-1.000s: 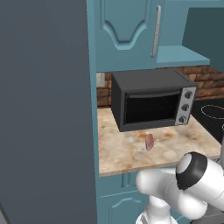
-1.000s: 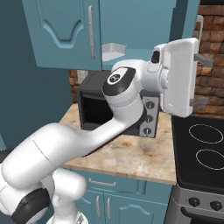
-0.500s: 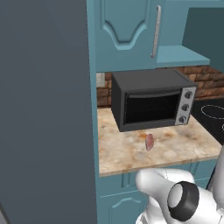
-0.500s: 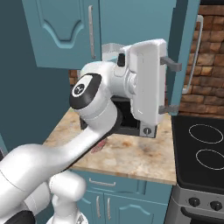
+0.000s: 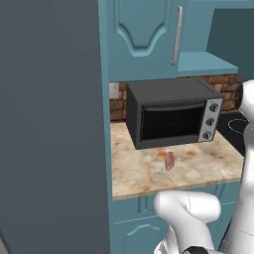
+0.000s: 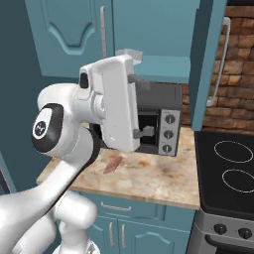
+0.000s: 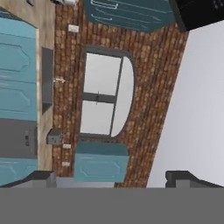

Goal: Retrieve the tupperware from the cabinet, then place the raw meat into the tupperware to avoid contamination.

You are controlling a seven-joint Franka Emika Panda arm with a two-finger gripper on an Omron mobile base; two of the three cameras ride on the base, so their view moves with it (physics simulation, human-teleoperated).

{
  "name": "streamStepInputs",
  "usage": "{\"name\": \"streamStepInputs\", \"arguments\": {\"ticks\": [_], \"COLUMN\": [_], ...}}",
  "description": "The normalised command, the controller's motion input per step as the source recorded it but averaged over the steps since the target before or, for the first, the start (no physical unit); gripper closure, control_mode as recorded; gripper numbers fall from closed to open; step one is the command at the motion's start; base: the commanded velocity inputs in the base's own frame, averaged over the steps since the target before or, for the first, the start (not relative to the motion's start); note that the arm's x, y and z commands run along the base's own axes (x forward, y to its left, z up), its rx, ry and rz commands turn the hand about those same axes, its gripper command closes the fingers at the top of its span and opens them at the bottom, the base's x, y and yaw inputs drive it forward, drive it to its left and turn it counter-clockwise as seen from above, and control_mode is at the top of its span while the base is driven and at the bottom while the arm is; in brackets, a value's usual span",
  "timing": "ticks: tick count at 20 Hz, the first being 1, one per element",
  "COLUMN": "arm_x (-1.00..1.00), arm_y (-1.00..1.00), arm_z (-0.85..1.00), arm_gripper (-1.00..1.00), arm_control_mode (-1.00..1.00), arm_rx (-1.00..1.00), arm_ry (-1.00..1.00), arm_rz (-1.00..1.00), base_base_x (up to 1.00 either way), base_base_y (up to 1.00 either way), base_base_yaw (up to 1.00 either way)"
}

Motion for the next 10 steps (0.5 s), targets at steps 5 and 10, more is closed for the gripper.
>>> {"name": "streamStepInputs", "arguments": {"ticks": [5, 10], "arm_x": [0.00, 0.09], "arm_y": [0.57, 0.41], "arm_z": [-0.46, -0.55], "arm_gripper": [-1.00, -1.00], "arm_control_mode": [-1.00, -1.00], "arm_rx": [0.08, 0.17], "arm_ry": [0.00, -0.05], "arm_rz": [0.30, 0.26], "base_base_x": [0.00, 0.00], "base_base_y": [0.00, 0.00], "base_base_yaw": [0.00, 0.00]}}
